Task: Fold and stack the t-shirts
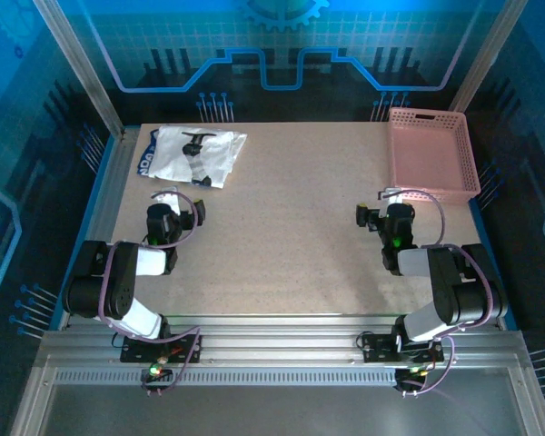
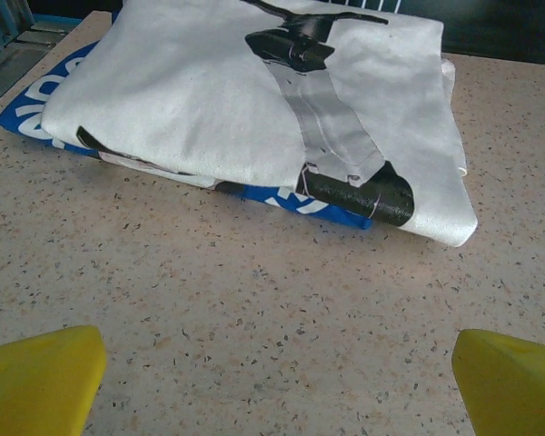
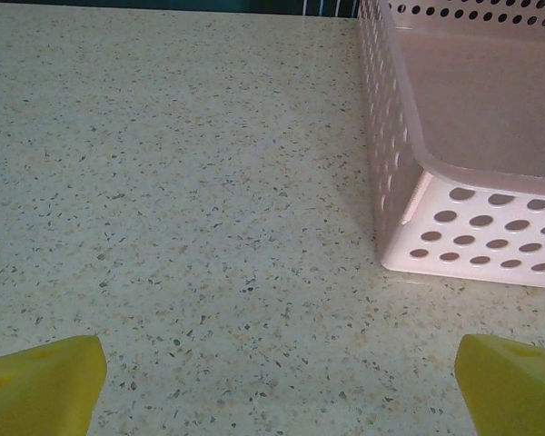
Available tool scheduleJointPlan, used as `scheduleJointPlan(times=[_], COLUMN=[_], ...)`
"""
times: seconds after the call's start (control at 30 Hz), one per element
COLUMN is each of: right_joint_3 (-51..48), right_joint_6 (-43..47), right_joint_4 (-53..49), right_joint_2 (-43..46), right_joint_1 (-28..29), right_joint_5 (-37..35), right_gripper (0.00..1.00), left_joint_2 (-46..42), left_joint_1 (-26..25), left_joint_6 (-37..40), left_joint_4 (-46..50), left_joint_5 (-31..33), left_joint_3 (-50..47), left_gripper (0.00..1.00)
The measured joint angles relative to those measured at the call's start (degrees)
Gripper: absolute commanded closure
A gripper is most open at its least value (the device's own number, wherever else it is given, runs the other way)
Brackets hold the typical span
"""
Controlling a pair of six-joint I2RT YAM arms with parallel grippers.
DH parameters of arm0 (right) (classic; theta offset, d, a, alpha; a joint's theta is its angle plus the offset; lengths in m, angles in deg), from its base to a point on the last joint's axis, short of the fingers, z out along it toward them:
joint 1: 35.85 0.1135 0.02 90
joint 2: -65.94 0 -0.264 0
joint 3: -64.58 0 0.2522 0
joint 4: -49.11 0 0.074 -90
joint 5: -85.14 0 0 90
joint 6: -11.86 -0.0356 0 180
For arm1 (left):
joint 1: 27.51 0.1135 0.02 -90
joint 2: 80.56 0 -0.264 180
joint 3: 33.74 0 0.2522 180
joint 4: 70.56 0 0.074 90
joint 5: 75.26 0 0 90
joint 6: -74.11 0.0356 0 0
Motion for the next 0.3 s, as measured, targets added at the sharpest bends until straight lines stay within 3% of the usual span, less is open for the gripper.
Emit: scheduleJointPlan(times=[0.3], right_joint_3=[0.0], right_joint_6=[0.2], right_joint_4=[0.0], right_joint_2=[0.0], right_joint_1=[0.0], right_joint_5=[-0.1], right_gripper=[0.00], left_joint_2=[0.0], left_joint_1=[0.0], left_joint_6=[0.0], left_joint_4=[-0.4], left_joint_5=[0.0], left_joint_3=[0.0], left_gripper=[0.01])
